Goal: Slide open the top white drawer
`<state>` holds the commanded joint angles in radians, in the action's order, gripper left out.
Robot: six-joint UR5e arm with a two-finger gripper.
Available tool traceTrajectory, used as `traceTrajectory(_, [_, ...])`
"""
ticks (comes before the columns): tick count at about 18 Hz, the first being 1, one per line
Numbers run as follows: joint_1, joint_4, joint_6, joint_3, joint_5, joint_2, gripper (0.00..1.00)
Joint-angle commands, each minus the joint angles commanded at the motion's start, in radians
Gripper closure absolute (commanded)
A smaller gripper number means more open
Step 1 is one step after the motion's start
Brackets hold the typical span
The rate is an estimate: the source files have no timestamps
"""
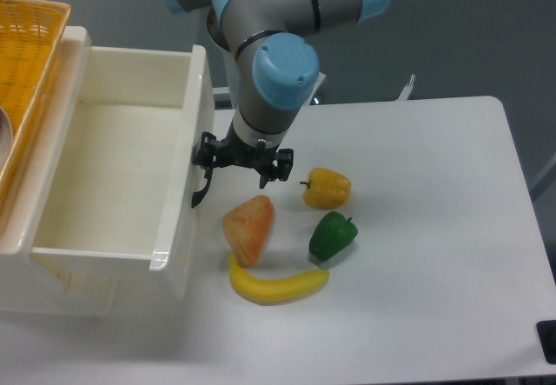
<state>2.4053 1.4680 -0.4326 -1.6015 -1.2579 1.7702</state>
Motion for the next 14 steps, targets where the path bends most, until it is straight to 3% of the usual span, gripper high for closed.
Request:
traceTrajectory(9, [0.014,-0.021,-0.014,0.02,0.002,-0.002,0.0])
traceTrajectory(11, [0.014,-0.028,-0.073,0.052,-0.003,0.005,0.0])
traceTrajectory(14, [0.023,-0.032,-0.199,0.048,-0.014,0.017,0.0])
